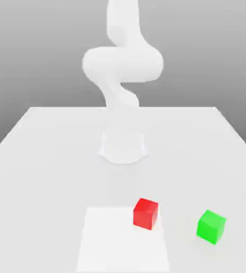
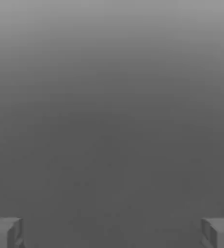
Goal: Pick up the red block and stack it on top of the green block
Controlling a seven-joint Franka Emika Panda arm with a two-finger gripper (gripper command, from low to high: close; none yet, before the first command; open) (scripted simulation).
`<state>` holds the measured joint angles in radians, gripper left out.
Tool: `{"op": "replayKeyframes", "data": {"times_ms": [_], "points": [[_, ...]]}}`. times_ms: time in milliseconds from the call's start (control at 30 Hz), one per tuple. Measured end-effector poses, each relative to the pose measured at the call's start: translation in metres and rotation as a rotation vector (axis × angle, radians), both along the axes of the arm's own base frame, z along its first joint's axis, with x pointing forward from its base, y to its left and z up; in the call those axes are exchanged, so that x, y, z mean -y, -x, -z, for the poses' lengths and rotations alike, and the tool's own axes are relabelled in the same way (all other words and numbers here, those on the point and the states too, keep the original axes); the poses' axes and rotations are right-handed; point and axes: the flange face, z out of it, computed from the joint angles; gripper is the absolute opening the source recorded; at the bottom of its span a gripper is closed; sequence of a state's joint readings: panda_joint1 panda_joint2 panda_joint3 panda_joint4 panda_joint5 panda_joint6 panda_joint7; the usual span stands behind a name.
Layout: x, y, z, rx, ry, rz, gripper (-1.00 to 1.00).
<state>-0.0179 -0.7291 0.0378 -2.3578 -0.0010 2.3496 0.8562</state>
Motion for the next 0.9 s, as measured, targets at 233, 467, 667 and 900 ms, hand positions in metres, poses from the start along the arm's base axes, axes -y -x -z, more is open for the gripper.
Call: {"op": "replayKeyframes", "data": {"times_ms": [233, 467, 667, 900], "points": [[-0.025, -0.052, 0.174, -0.257, -0.047, 0.117, 0.00], [-0.038, -0.030, 0.350, -0.526, -0.106, 0.253, 0.00], [-0.046, 0.017, 0.463, -0.701, -0.148, 0.351, 0.00], [-0.046, 0.022, 0.516, -0.709, -0.148, 0.353, -1.00]]}}
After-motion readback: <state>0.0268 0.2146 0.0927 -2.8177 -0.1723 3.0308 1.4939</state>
